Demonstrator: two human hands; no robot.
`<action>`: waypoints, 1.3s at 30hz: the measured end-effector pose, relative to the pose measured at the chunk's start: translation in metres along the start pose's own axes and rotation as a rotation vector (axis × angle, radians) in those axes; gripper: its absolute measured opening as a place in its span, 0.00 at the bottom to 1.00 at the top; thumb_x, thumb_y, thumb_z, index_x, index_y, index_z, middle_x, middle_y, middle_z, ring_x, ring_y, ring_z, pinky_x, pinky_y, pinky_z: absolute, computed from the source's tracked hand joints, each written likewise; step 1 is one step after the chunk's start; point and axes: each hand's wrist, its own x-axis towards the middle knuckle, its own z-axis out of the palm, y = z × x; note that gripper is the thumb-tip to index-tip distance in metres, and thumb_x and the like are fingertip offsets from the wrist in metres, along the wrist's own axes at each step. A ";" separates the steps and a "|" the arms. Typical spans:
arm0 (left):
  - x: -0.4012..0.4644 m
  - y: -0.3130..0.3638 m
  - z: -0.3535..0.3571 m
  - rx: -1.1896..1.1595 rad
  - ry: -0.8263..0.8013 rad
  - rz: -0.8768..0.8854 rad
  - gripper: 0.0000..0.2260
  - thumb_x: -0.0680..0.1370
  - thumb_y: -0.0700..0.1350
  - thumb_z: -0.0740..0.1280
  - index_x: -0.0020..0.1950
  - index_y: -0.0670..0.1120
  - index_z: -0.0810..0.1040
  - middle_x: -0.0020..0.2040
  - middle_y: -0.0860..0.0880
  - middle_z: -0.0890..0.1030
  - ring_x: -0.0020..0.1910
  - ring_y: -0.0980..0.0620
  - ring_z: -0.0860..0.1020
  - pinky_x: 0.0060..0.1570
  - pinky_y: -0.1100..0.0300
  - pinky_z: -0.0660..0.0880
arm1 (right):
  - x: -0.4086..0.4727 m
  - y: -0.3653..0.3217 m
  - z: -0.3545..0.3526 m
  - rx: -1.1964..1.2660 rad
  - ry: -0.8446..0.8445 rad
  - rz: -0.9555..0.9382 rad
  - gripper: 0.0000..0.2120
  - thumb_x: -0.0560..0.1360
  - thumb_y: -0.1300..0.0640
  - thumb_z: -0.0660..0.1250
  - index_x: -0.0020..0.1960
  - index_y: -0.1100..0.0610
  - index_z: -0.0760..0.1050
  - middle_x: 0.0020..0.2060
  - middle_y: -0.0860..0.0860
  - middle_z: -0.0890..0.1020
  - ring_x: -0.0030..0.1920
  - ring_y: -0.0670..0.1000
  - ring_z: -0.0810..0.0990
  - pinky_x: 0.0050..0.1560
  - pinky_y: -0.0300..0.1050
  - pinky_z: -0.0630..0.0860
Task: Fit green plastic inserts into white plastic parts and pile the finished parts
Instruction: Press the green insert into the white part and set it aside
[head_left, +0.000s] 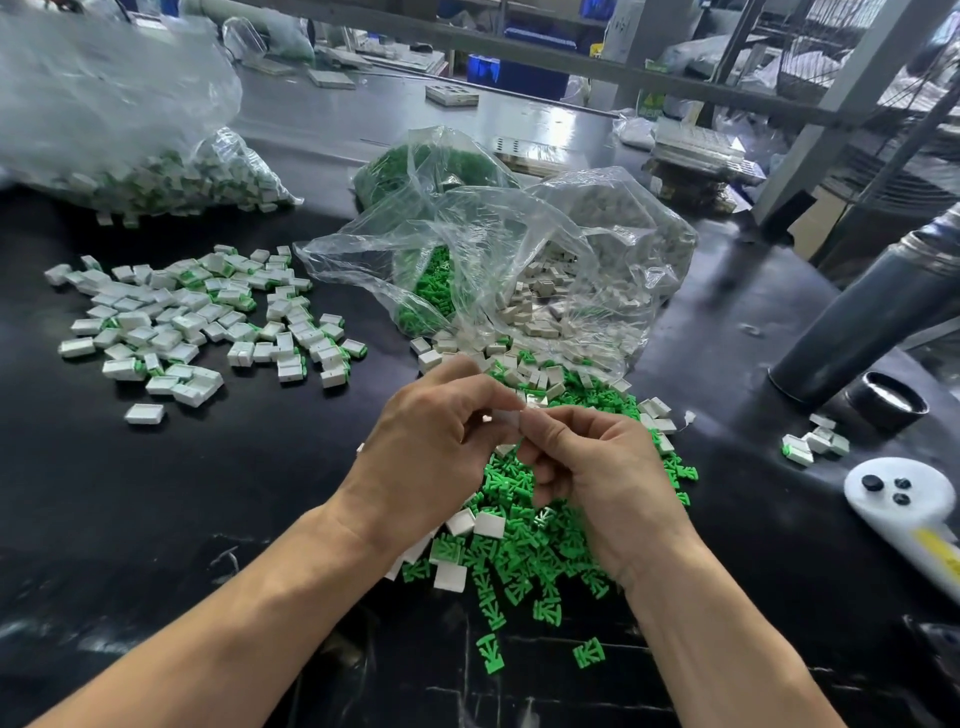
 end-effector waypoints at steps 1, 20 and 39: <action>0.000 0.000 0.001 -0.016 0.025 -0.007 0.07 0.76 0.41 0.76 0.52 0.49 0.86 0.42 0.61 0.75 0.41 0.60 0.78 0.40 0.71 0.71 | 0.001 -0.001 -0.001 0.016 -0.004 -0.015 0.07 0.70 0.54 0.75 0.38 0.57 0.86 0.31 0.54 0.82 0.27 0.48 0.75 0.25 0.40 0.73; 0.004 -0.004 0.005 -0.267 -0.013 -0.155 0.04 0.79 0.42 0.73 0.52 0.49 0.85 0.51 0.55 0.83 0.46 0.54 0.82 0.48 0.57 0.79 | 0.001 0.001 0.008 0.015 -0.047 -0.031 0.27 0.82 0.38 0.59 0.48 0.60 0.82 0.39 0.57 0.85 0.31 0.50 0.76 0.23 0.42 0.69; 0.005 0.003 0.012 -0.623 -0.102 -0.259 0.05 0.78 0.42 0.74 0.52 0.45 0.83 0.46 0.46 0.86 0.46 0.47 0.85 0.49 0.49 0.83 | 0.005 0.008 0.024 -0.076 -0.008 -0.134 0.31 0.84 0.36 0.50 0.29 0.43 0.77 0.23 0.42 0.66 0.23 0.43 0.62 0.22 0.36 0.60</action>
